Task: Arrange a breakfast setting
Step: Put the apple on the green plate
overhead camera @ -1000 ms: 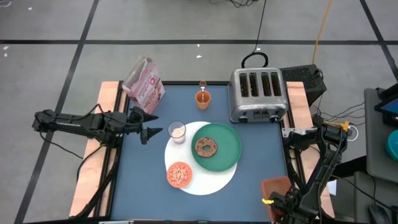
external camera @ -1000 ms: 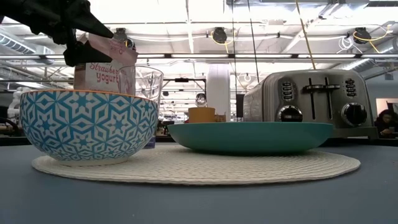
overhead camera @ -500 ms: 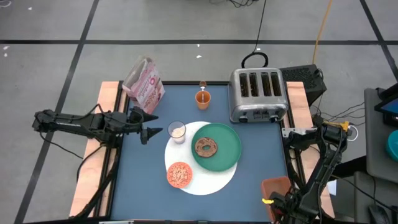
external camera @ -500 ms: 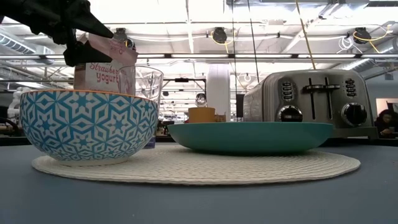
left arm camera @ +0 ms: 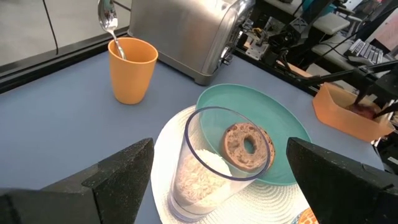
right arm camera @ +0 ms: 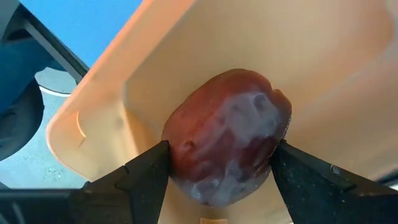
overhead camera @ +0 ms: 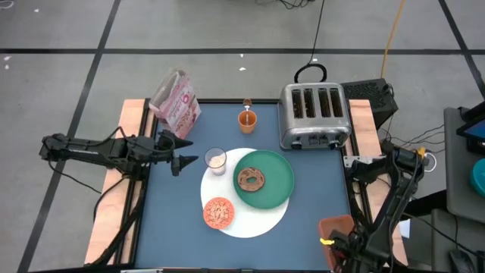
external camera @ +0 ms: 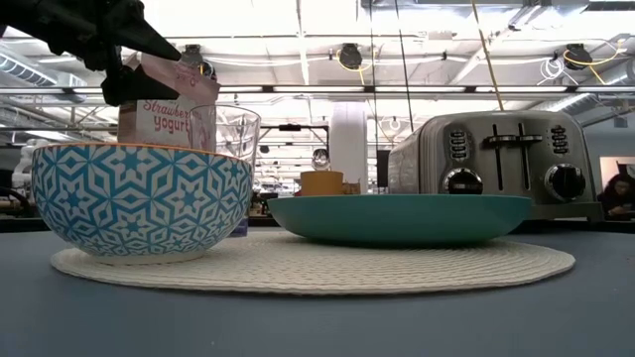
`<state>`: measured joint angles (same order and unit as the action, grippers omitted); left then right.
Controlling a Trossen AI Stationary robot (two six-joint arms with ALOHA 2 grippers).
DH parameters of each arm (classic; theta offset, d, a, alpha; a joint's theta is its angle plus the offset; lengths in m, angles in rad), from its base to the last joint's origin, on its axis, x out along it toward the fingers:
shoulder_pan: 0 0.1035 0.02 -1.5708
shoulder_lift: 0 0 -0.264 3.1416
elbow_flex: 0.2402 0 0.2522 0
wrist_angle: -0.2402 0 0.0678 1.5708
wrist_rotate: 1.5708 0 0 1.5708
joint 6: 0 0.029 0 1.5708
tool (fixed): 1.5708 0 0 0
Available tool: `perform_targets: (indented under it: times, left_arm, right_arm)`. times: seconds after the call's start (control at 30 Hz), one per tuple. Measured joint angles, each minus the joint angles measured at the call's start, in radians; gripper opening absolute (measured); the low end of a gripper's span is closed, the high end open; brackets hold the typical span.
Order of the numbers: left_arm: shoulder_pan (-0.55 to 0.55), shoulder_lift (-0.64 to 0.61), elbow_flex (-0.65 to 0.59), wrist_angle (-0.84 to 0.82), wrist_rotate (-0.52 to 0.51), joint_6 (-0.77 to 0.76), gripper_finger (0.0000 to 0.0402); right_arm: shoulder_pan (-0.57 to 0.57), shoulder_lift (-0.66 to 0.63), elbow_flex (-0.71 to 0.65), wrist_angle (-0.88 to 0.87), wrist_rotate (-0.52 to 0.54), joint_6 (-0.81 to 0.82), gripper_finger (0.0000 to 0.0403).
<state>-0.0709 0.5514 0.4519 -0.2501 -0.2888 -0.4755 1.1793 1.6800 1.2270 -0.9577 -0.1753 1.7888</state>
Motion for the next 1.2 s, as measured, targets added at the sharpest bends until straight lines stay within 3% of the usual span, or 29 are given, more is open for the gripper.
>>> perform_targets:
  times: [0.4, 0.83, 1.2]
  left_arm:
    - [0.000, 0.000, 0.000, 0.000, 0.000, 0.000, 0.0370]
    - [0.000, 0.000, 0.000, 0.000, 0.000, 0.000, 0.0370]
    - [0.000, 0.000, 0.000, 0.000, 0.000, 0.000, 0.0370]
  right_arm:
    - [-0.015, -0.120, 0.000, -0.117, 0.023, -0.002, 0.0256]
    - [-0.059, -0.237, 0.000, -0.185, 0.364, -0.013, 0.0256]
    - [-0.203, -0.240, 0.001, -0.182, 0.658, -0.216, 0.0256]
